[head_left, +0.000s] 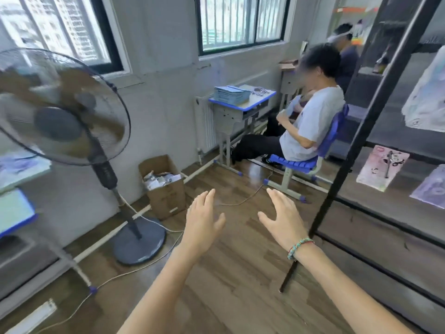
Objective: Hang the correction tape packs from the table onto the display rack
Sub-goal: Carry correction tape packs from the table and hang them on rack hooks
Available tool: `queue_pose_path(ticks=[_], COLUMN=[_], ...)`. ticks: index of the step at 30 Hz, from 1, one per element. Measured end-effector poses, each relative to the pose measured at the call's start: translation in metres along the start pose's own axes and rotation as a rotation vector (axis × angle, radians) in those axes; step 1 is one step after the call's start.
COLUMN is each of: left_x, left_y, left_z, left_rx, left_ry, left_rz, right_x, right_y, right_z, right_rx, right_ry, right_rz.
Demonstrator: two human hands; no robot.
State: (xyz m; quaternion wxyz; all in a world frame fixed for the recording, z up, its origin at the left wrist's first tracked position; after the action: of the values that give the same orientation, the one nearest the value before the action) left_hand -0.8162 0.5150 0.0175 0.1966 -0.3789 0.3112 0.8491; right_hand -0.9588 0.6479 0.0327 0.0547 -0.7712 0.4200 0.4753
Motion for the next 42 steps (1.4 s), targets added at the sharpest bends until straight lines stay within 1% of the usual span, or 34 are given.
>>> queue_pose_path(ticks=[5, 9, 13, 19, 21, 25, 27, 31, 35, 38, 42], left_x=[-0.083, -0.151, -0.212, -0.278, -0.296, -0.331, -0.35, -0.37, -0.381, -0.391, -0.41], left_y=[-0.034, -0.066, -0.101, -0.133, -0.133, -0.12, -0.113, -0.109, -0.121, -0.123, -0.116], left_z=[-0.103, -0.18, -0.243, -0.324, -0.346, -0.385, -0.407, -0.441, -0.48, -0.509, -0.563], left_rx=[-0.173, -0.342, -0.499, -0.687, -0.73, -0.787, -0.824, -0.896, -0.996, -1.051, -1.087], left_ry=[0.075, 0.124, 0.176, 0.251, 0.259, 0.318, 0.326, 0.344, 0.35, 0.36, 0.383], left_rz=[0.097, 0.204, 0.331, 0.453, 0.502, 0.535, 0.585, 0.652, 0.672, 0.682, 0.653], right_x=[0.069, 0.126, 0.181, 0.253, 0.275, 0.313, 0.332, 0.369, 0.407, 0.436, 0.477], right_y=[-0.017, -0.03, -0.036, -0.039, -0.035, -0.018, -0.007, 0.01, 0.006, 0.004, 0.005], right_z=[-0.099, -0.178, -0.255, -0.368, -0.401, -0.462, -0.493, -0.549, -0.582, -0.603, -0.63], right_rx=[-0.132, -0.253, -0.405, -0.615, -0.674, -0.736, -0.762, -0.823, -0.824, -0.847, -0.838], right_ry=[0.065, 0.121, 0.14, 0.223, 0.246, 0.297, 0.319, 0.332, 0.342, 0.321, 0.27], right_rz=[-0.095, -0.207, -0.305, -0.42, -0.448, -0.505, -0.537, -0.559, -0.649, -0.676, -0.696])
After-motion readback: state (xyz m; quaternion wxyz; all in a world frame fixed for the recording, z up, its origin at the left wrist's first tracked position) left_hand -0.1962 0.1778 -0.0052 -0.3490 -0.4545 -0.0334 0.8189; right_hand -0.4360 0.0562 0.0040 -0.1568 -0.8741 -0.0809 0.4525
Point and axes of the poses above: each hand's wrist, its own y-axis towards the middle knuckle, its own x-axis out of the palm, z = x × y, the point moved 8 cm from there along y, towards the middle knuckle, and after that the axes turned 12 degrees about z, right-handed, at the moved point
